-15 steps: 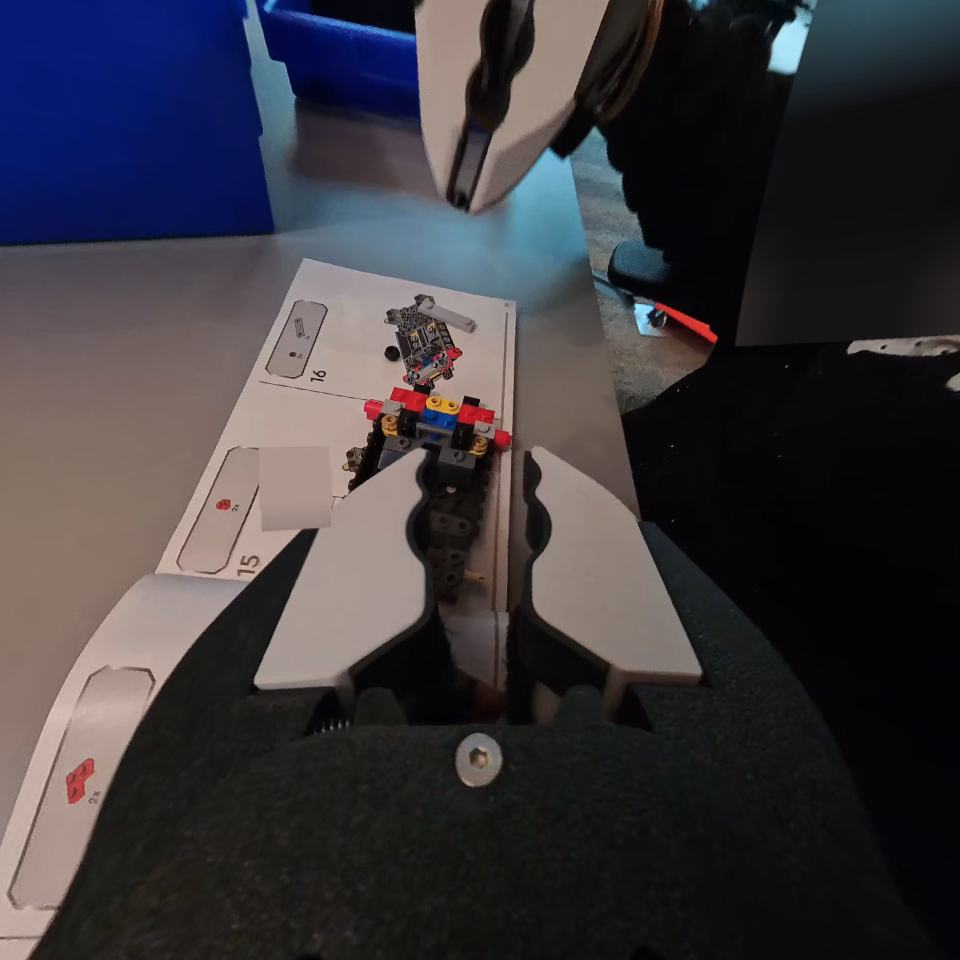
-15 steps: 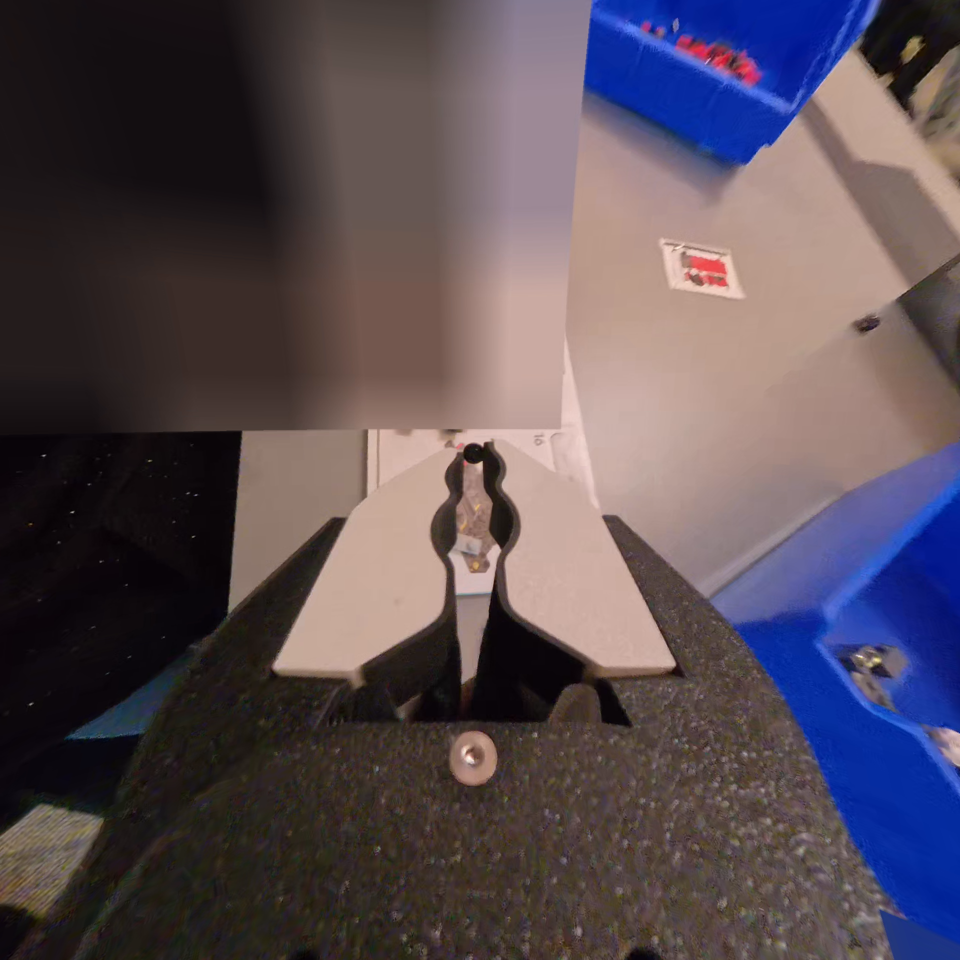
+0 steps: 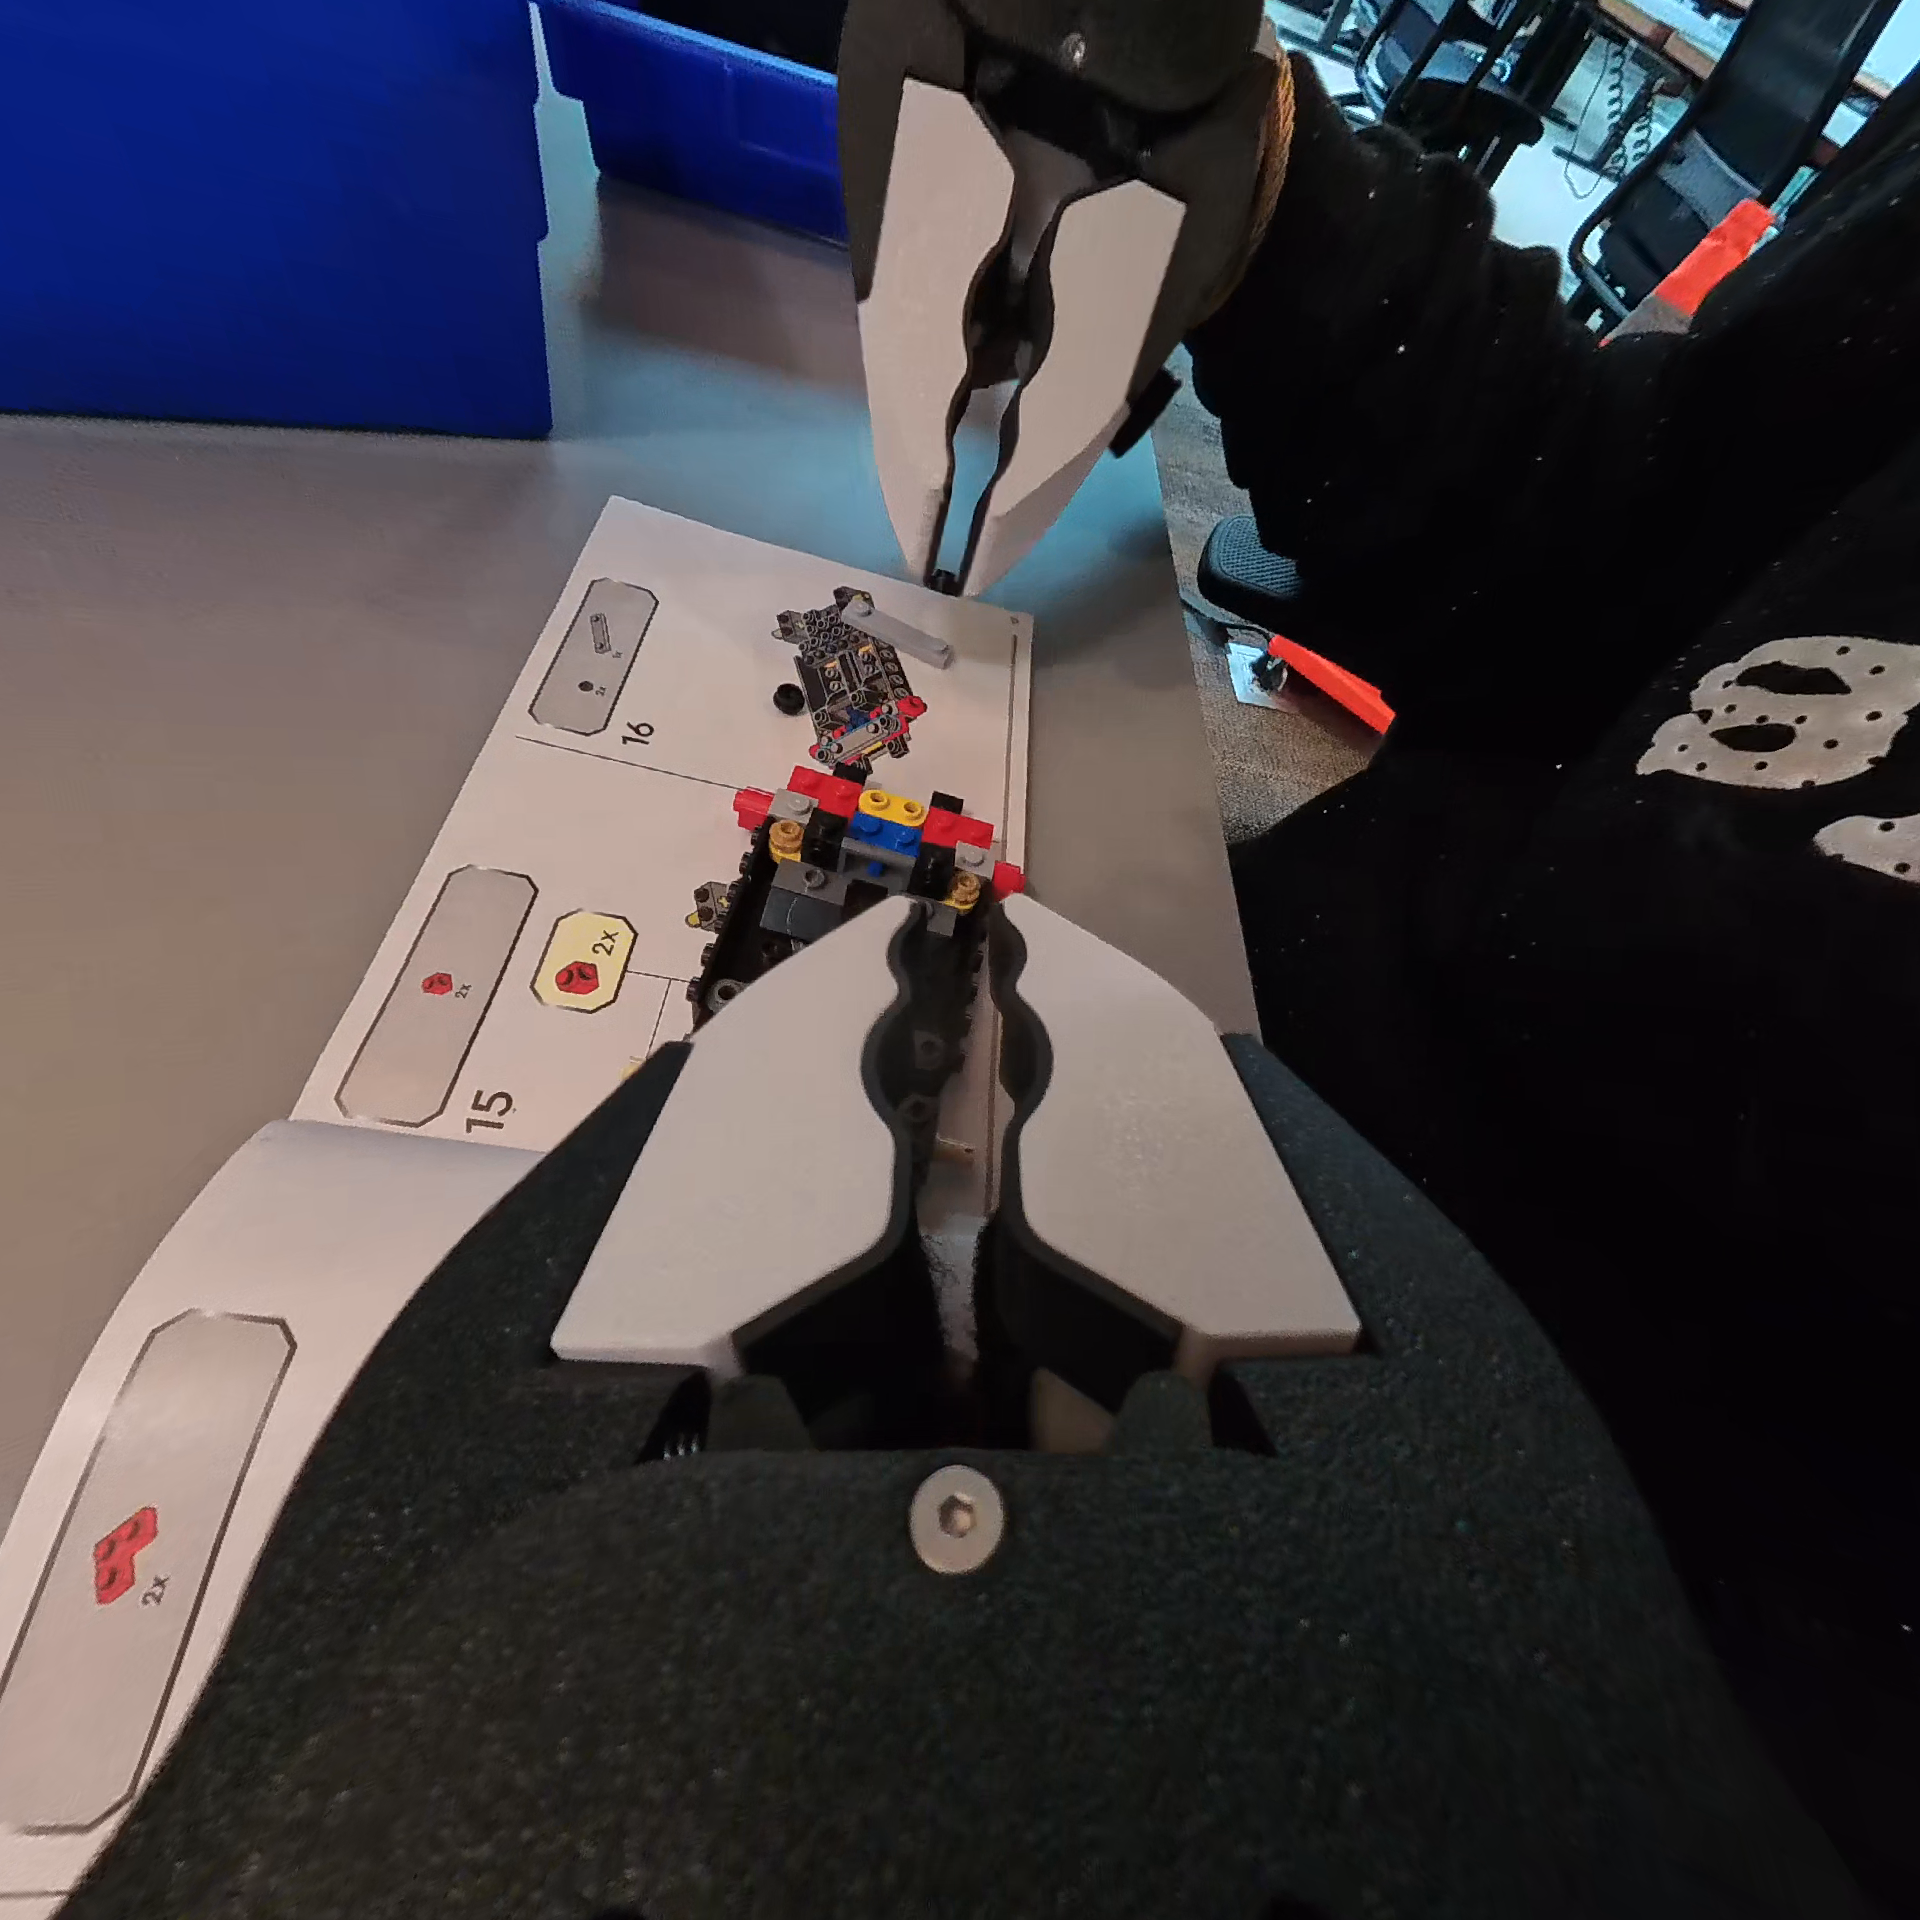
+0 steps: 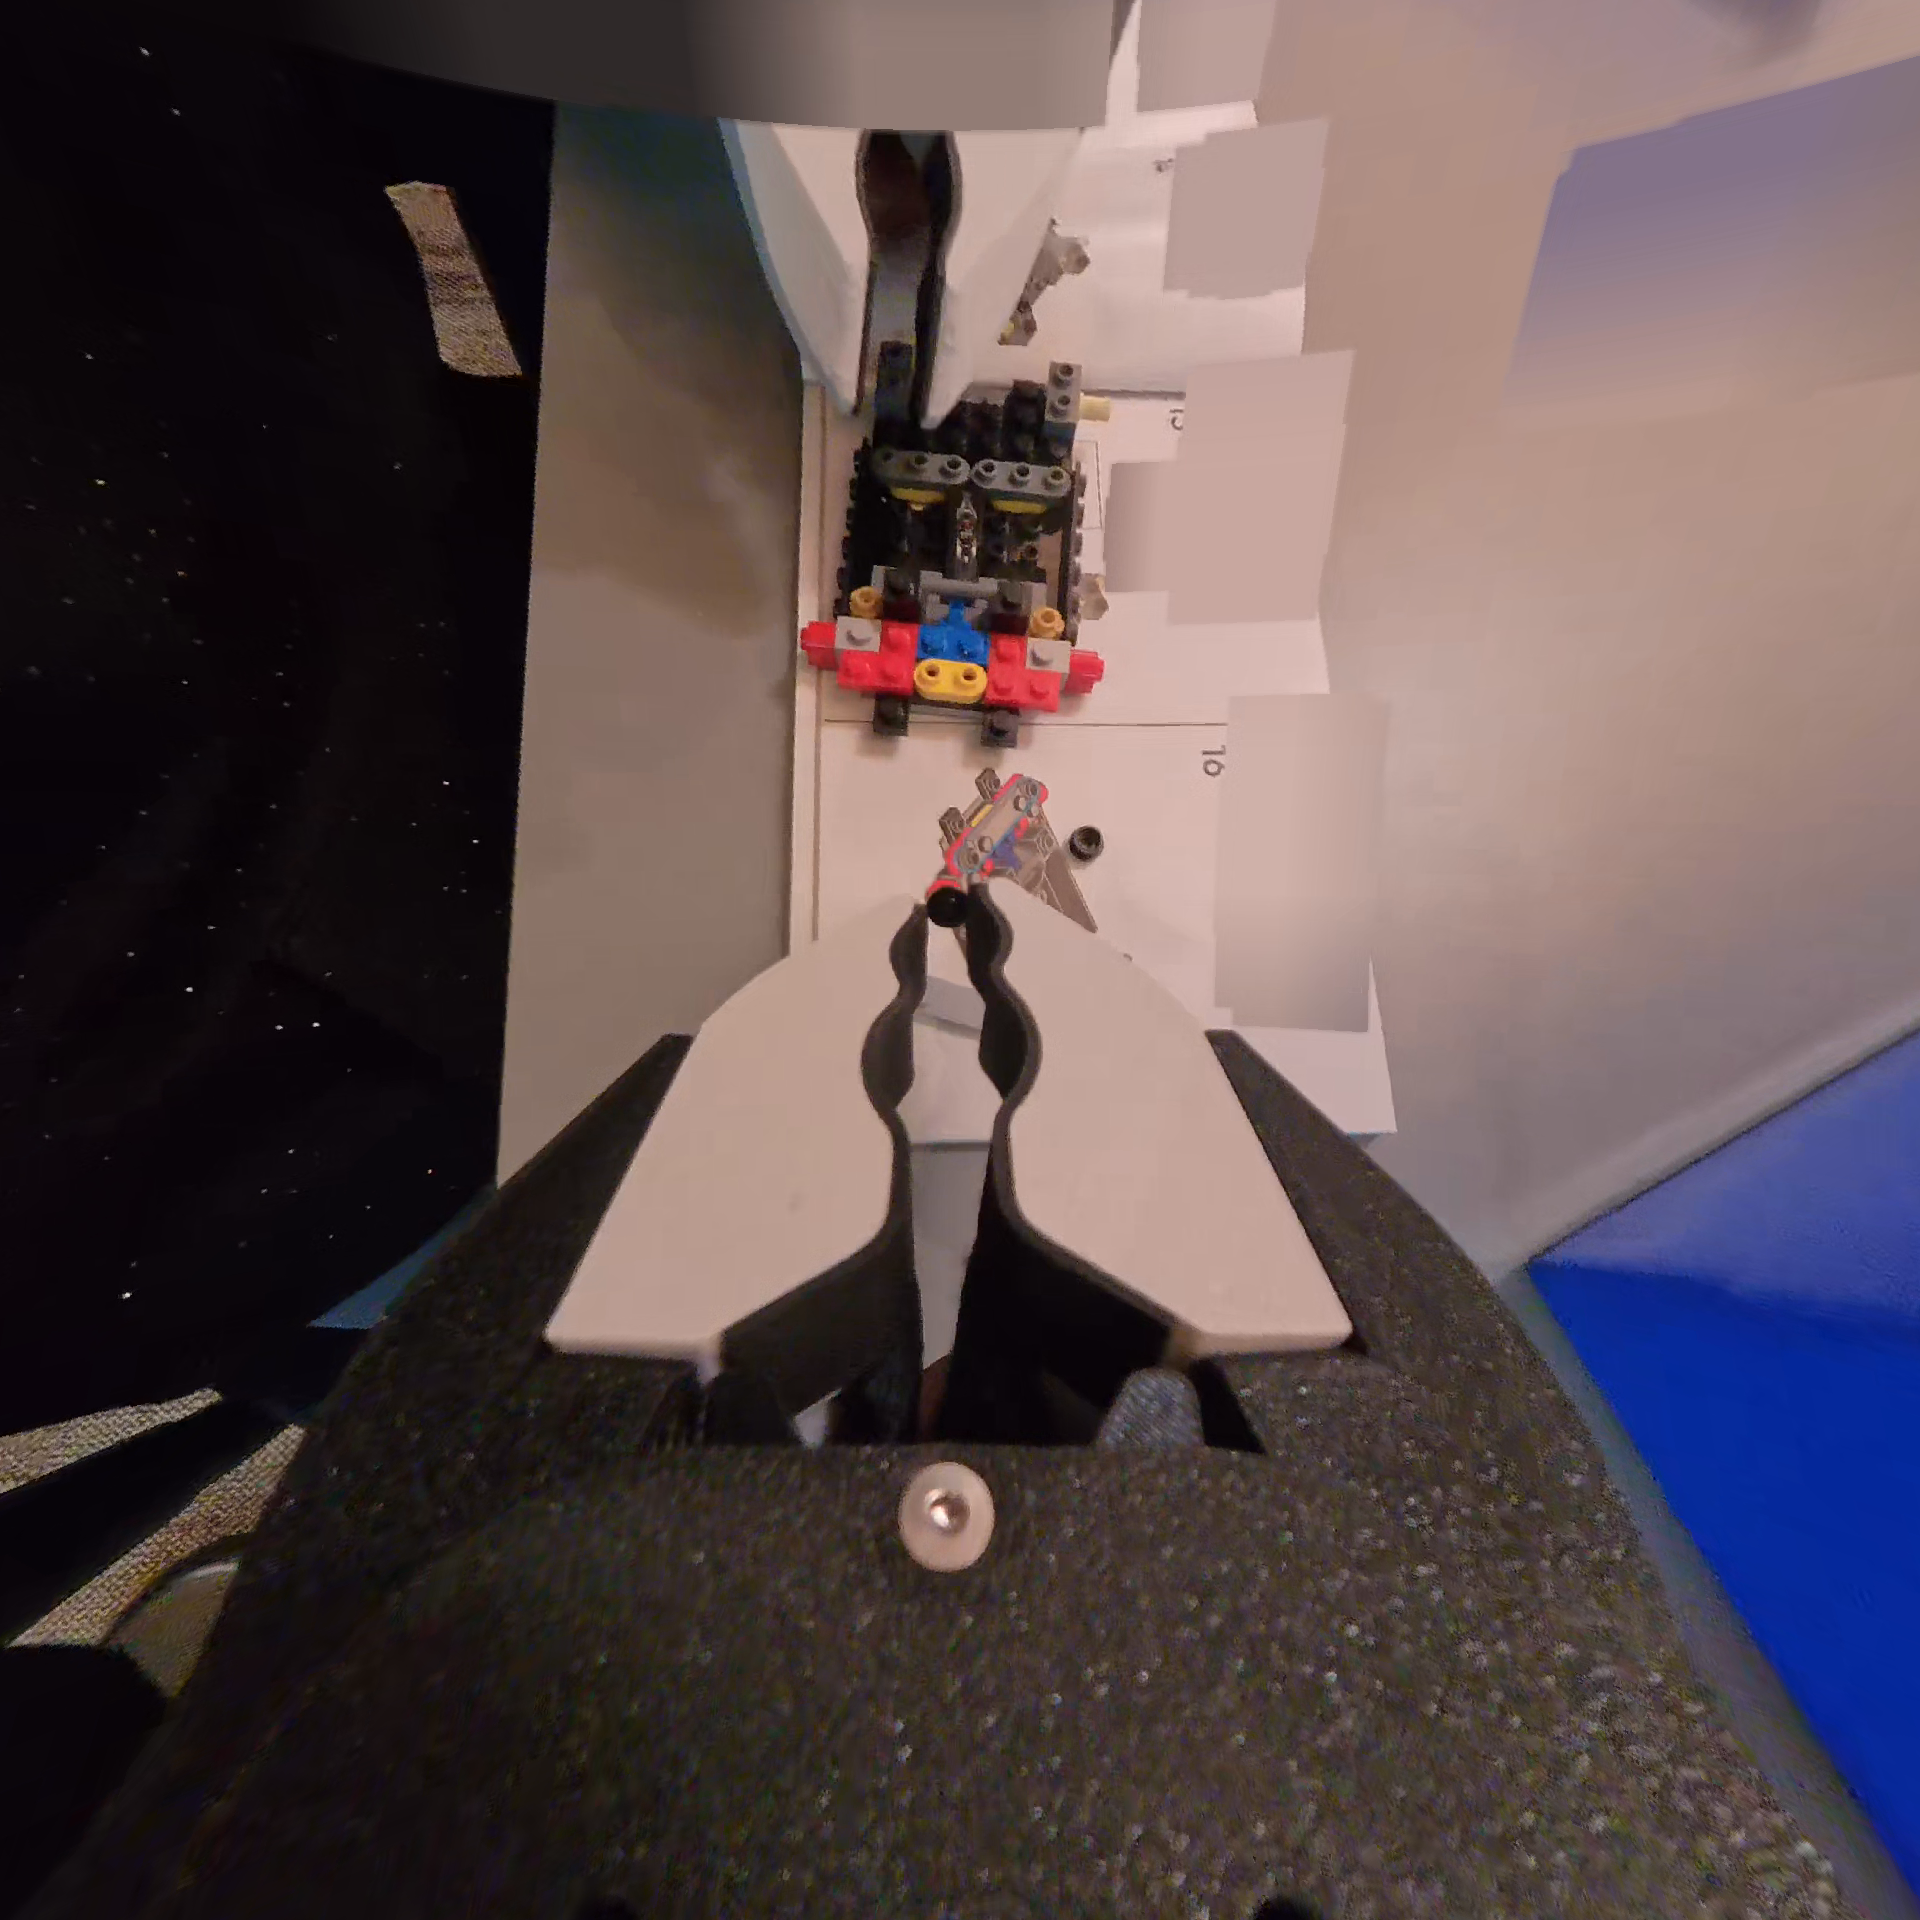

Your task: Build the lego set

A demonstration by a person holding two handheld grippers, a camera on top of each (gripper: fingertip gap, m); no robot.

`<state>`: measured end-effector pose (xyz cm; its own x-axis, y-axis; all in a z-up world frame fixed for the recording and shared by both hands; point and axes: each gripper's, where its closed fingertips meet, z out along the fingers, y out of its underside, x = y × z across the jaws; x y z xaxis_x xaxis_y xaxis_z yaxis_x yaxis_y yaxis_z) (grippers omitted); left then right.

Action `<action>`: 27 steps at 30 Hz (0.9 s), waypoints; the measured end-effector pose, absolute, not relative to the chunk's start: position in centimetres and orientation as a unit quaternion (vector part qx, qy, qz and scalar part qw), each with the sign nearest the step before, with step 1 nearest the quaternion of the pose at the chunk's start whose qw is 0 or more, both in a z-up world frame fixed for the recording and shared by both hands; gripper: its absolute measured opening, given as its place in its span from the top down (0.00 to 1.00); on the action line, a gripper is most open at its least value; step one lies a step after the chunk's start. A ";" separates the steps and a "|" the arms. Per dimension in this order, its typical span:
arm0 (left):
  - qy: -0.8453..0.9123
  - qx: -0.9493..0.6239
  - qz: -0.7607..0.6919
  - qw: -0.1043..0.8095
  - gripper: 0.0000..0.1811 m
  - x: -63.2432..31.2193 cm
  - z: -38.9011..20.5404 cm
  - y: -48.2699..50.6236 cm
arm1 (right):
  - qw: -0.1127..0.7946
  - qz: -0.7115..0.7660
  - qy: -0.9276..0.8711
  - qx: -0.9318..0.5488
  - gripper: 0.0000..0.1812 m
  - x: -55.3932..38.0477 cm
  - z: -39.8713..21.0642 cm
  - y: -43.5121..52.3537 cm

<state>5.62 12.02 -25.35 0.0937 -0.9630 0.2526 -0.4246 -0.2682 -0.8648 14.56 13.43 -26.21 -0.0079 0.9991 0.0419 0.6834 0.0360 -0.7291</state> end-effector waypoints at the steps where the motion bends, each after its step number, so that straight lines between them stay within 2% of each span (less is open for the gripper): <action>1: 0.517 -0.671 -0.430 0.312 0.94 5.6 -25.4 12.0 | 0.291 0.269 -0.659 -0.639 0.96 14.5 -26.2 13.3; 19: 0.532 -0.683 -0.403 0.297 0.94 5.8 -26.4 11.9 | 0.272 0.256 -0.674 -0.637 0.96 14.1 -26.3 12.6; 27: 0.506 -0.692 -0.418 0.300 0.95 5.6 -26.0 12.6 | 0.311 0.264 -0.647 -0.644 0.96 11.6 -25.6 13.8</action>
